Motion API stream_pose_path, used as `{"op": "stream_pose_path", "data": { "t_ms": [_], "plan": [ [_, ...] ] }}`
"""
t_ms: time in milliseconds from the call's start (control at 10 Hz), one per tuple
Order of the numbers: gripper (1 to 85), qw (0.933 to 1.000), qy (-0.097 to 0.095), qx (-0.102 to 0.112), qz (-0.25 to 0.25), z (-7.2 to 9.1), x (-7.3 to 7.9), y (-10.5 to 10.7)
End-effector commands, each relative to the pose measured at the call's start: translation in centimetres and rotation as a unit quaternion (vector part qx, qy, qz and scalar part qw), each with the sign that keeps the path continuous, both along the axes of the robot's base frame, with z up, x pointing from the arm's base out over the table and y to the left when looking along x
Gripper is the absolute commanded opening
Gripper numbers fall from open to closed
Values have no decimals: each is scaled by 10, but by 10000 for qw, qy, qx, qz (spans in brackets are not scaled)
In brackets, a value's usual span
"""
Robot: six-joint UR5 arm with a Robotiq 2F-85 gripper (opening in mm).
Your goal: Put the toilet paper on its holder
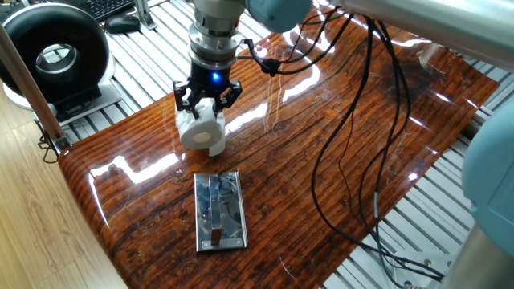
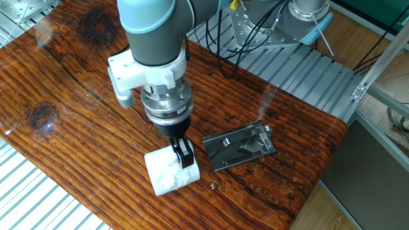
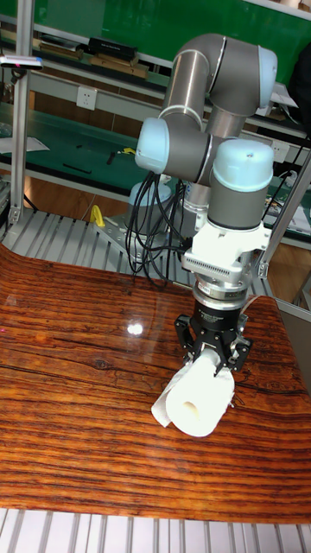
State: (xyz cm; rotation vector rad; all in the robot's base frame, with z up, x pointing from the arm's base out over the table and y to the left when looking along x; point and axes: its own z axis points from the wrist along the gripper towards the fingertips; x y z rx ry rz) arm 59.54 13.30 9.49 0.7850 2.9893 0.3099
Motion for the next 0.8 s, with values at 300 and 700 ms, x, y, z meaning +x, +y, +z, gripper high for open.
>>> {"op": "stream_pose_path", "data": {
  "t_ms": [300, 700],
  "plan": [
    [10, 9998, 189, -58, -71, -1, -14, 1],
    [10, 9995, 251, -172, -79, 3, -22, 2]
  ]
}}
